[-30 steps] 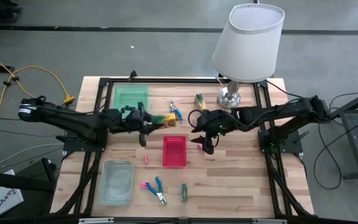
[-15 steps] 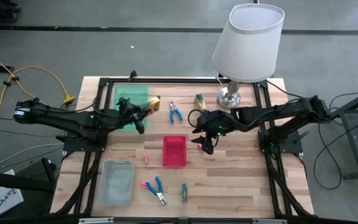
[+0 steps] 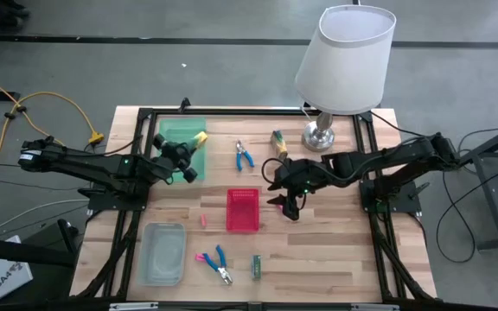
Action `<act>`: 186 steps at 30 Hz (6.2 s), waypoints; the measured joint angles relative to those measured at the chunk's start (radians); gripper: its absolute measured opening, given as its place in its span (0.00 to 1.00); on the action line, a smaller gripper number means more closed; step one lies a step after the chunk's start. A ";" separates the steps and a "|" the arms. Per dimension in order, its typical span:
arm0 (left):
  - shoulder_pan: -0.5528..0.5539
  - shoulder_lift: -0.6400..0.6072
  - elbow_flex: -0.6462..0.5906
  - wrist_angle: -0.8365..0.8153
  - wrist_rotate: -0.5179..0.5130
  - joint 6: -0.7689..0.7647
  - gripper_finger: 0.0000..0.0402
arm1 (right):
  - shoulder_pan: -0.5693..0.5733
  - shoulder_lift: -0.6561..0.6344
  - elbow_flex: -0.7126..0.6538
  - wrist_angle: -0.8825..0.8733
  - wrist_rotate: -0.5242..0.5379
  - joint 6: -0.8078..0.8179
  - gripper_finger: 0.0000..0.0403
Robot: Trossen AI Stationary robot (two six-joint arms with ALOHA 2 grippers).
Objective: Pick & Place School Supplies
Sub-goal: Put the middle right yellow crayon box into the green bin, then put the top yellow crayon box into the green bin
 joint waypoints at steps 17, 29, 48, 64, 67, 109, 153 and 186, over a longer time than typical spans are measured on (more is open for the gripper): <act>0.196 0.153 0.000 -0.191 0.044 0.056 0.26 | -0.001 0.000 0.000 0.005 0.000 0.013 0.49; 0.328 0.326 0.001 -0.179 0.105 0.264 0.26 | -0.001 0.000 0.000 0.005 0.000 0.024 0.49; 0.497 0.370 0.001 -0.092 0.150 0.522 0.26 | -0.001 0.000 0.000 0.007 -0.003 0.024 0.49; 0.578 0.370 0.001 -0.093 0.250 0.632 0.31 | -0.001 0.000 0.000 0.027 -0.005 0.024 0.49; 0.590 0.370 0.001 -0.083 0.250 0.663 0.31 | -0.001 0.000 0.000 0.027 -0.005 0.024 0.49; 0.576 0.507 0.001 -0.083 0.241 0.535 0.46 | 0.028 0.000 0.000 0.051 -0.003 0.024 0.49; 0.488 0.471 0.155 -0.380 0.312 0.324 0.46 | 0.032 0.000 0.000 0.053 -0.004 0.024 0.49; -0.052 0.472 0.399 -0.282 0.372 0.133 0.46 | 0.032 0.000 0.000 -0.056 0.102 0.133 0.49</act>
